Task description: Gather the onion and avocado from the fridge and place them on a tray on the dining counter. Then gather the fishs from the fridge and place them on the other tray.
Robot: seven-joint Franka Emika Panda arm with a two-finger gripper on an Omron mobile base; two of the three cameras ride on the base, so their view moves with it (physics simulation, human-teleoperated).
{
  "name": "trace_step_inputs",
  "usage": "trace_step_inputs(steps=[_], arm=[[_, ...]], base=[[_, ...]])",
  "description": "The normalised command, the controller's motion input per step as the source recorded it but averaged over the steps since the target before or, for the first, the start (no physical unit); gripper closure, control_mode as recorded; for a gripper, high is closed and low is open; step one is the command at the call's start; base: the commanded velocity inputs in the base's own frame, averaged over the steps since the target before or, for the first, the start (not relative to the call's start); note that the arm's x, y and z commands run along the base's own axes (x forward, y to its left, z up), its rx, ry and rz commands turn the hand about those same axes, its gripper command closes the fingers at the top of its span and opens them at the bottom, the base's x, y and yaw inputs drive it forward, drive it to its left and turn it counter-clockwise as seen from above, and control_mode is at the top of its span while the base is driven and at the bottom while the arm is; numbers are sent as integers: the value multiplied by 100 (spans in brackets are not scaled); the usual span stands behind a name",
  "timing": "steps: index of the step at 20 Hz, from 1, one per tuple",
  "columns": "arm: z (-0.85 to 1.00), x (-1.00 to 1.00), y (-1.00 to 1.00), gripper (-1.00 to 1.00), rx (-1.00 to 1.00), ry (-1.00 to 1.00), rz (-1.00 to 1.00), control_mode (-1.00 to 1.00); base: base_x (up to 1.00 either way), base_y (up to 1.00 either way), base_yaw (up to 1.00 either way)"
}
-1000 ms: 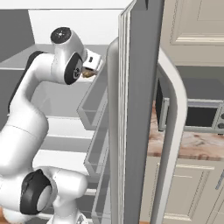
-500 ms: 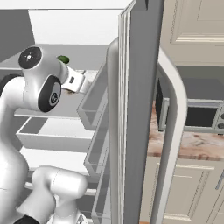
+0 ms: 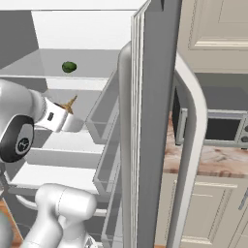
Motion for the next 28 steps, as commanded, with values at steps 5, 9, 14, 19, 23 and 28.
trace_step_inputs(steps=[5,9,14,19,23,28], arm=[[-22,-46,2,100,0,1,-1,-100],[-1,0,0,100,0,0,0,100],[0,0,0,100,0,0,0,100],[0,0,0,100,0,0,0,100],[0,0,0,100,0,0,0,100],[0,0,0,100,0,0,0,100]], base=[[0,0,0],[-16,1,0],[-96,37,0],[-96,51,-1],[-91,53,-6],[-93,49,-11]])
